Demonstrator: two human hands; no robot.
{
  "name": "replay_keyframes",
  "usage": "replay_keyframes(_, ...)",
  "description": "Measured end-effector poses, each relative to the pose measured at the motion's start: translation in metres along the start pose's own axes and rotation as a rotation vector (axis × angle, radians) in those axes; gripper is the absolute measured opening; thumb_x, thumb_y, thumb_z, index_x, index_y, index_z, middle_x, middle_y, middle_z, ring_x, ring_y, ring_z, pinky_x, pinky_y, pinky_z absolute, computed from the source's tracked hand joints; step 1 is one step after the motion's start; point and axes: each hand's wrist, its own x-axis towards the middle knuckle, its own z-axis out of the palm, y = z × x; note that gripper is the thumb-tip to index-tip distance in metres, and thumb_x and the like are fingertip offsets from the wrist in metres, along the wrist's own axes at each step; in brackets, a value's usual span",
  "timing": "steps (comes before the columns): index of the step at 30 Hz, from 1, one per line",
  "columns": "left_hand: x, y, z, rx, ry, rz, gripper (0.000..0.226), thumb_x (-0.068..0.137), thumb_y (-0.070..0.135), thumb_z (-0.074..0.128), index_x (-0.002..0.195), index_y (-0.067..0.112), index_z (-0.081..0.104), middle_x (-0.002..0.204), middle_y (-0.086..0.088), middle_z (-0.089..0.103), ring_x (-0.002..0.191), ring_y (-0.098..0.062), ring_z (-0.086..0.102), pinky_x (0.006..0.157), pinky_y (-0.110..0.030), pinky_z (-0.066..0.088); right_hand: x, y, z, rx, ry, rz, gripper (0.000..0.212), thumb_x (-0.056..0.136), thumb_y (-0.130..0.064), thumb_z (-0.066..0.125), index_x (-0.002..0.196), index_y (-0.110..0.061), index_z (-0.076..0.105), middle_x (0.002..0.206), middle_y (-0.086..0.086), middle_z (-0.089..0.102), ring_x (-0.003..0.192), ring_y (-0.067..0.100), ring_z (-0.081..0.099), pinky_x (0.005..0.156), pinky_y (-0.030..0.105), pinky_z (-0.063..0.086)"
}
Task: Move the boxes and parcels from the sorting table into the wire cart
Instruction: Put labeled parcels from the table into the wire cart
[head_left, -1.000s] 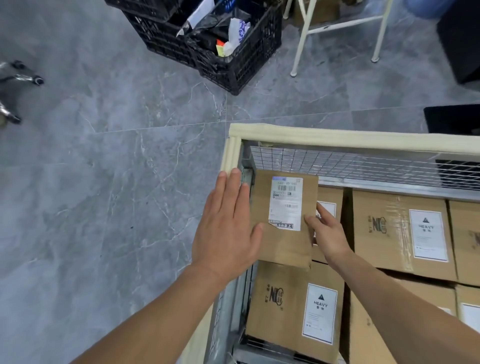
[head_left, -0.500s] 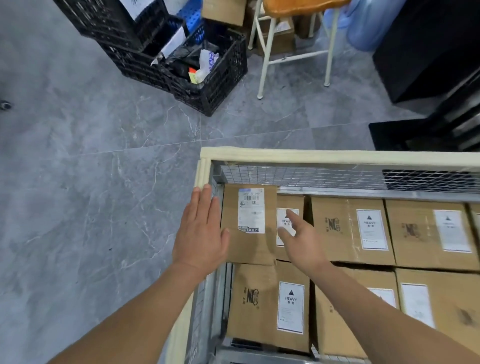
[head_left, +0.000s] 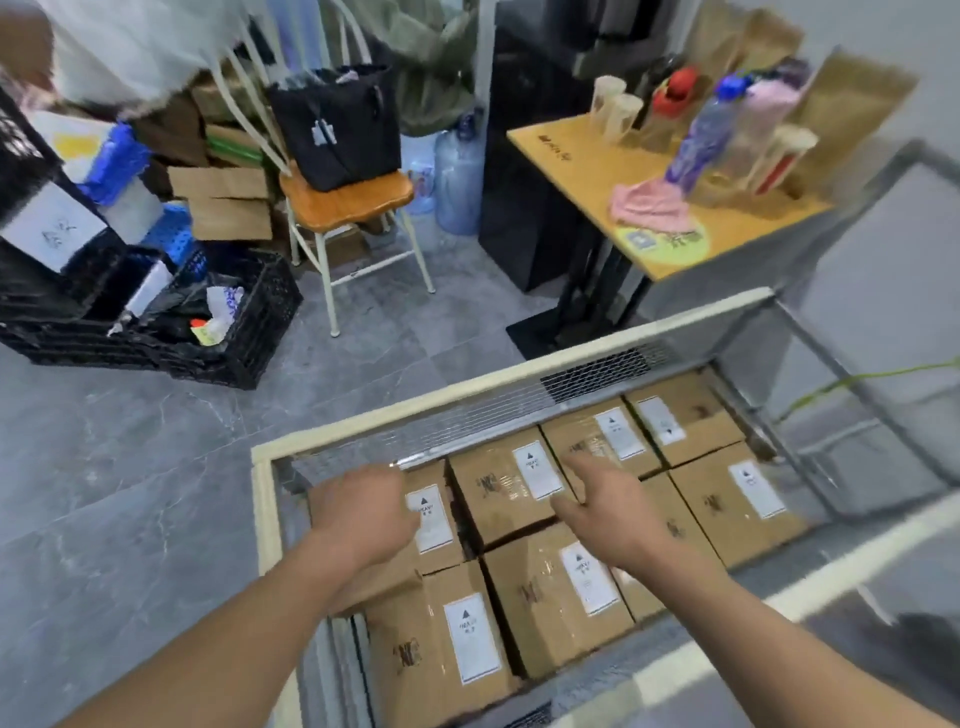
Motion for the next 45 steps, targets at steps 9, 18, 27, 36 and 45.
replay_keyframes(9,-0.07,0.193,-0.124,0.025,0.221,0.512,0.024,0.091,0.046,0.049,0.087,0.023,0.046,0.091,0.005,0.047,0.088,-0.019,0.048,0.071,-0.036,0.043,-0.114,0.047,-0.137,-0.213,0.253,0.161,0.05,0.097,-0.047,0.055,0.139,-0.019,0.054,0.141,0.0,0.058,0.129,0.022,0.054,0.102,0.041,0.048)
replay_keyframes(18,-0.151,0.354,-0.164,0.042,0.356,0.843,0.049,0.094,0.058,0.047,0.123,0.02,0.058,0.123,0.006,0.058,0.12,-0.019,0.053,0.093,-0.039,0.049,-0.237,0.134,-0.231,-0.218,0.445,0.369,0.047,0.093,-0.051,0.054,0.13,-0.022,0.056,0.13,-0.004,0.064,0.118,0.024,0.06,0.091,0.04,0.052)
replay_keyframes(27,-0.246,0.507,-0.139,0.12,0.447,1.055,0.061,0.095,0.062,0.046,0.137,0.019,0.05,0.143,0.001,0.048,0.135,-0.021,0.04,0.108,-0.041,0.04,-0.374,0.245,-0.269,-0.165,0.572,0.552,0.051,0.095,-0.054,0.054,0.134,-0.021,0.055,0.139,-0.002,0.06,0.128,0.024,0.055,0.098,0.039,0.048)
replay_keyframes(36,-0.331,0.629,-0.086,0.161,0.411,1.231,0.06,0.095,0.061,0.047,0.137,0.017,0.051,0.142,0.0,0.05,0.134,-0.022,0.042,0.106,-0.039,0.041,-0.495,0.34,-0.255,-0.078,0.647,0.741,0.054,0.093,-0.055,0.055,0.138,-0.026,0.053,0.143,-0.002,0.057,0.132,0.023,0.053,0.102,0.039,0.047)
replay_keyframes(45,-0.381,0.71,-0.027,0.256,0.249,1.471,0.059,0.097,0.059,0.046,0.139,0.018,0.049,0.145,0.001,0.049,0.136,-0.02,0.041,0.105,-0.037,0.04,-0.588,0.392,-0.205,0.128,0.671,1.039,0.054,0.09,-0.054,0.056,0.131,-0.019,0.057,0.133,0.002,0.062,0.121,0.026,0.059,0.098,0.044,0.051)
